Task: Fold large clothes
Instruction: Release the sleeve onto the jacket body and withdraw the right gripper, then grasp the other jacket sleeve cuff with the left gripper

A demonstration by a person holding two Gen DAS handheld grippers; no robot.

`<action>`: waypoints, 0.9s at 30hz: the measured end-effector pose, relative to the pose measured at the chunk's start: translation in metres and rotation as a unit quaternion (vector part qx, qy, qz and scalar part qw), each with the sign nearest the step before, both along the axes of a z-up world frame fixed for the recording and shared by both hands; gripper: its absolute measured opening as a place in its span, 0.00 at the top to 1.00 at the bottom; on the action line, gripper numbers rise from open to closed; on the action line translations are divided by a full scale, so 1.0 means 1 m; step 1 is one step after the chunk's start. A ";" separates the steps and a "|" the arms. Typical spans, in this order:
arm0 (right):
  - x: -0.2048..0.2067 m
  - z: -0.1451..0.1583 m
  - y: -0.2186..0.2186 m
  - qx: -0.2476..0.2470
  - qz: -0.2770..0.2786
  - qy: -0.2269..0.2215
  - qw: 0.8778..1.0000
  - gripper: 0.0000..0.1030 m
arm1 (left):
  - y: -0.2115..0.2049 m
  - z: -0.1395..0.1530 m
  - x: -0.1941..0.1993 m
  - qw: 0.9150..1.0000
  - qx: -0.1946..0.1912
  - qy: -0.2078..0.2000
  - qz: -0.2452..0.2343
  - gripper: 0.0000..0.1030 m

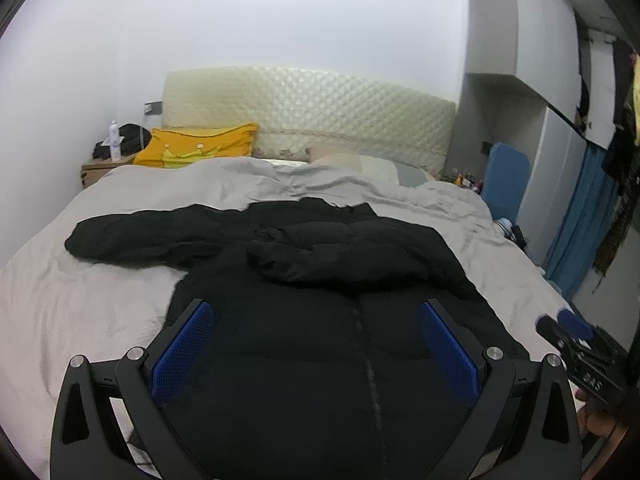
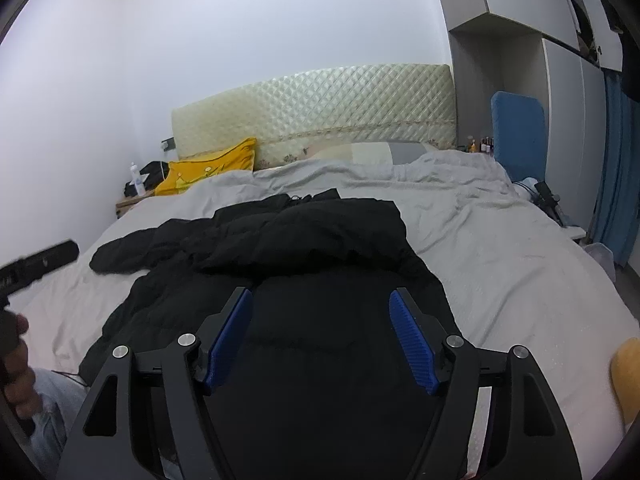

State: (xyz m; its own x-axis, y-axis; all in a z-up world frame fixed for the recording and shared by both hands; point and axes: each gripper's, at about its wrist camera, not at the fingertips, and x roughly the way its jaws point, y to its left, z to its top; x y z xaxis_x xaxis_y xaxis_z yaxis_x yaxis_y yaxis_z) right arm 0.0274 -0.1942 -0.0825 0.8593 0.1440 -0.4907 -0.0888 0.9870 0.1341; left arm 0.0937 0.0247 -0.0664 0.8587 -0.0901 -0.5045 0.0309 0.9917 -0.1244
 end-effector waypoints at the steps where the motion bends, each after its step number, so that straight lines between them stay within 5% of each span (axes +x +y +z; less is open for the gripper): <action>1: 0.000 -0.001 0.000 -0.001 0.001 0.001 1.000 0.29 | 0.008 0.001 0.003 1.000 0.000 -0.002 0.005 0.00; 6: 0.003 -0.004 -0.001 0.002 -0.001 0.003 1.000 0.24 | 0.049 0.012 0.013 0.999 0.032 -0.013 0.030 0.00; 13: 0.005 -0.012 0.001 -0.002 -0.007 0.012 1.000 0.23 | 0.162 0.014 0.059 0.995 -0.018 0.025 0.090 0.00; 19: 0.006 -0.015 0.001 0.006 -0.016 0.013 1.000 0.22 | 0.257 0.002 0.118 0.990 -0.001 0.045 0.133 0.00; 27: 0.012 -0.025 0.005 0.003 -0.037 0.021 0.999 0.18 | 0.387 -0.046 0.175 0.974 -0.112 0.078 0.182 0.00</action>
State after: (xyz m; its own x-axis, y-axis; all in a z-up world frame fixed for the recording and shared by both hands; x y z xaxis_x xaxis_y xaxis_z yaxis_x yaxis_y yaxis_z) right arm 0.0396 -0.1894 -0.1072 0.8466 0.0836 -0.5256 -0.0100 0.9899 0.1413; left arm 0.2686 0.4121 -0.1121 0.7694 0.0829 -0.6334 -0.3538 0.8808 -0.3145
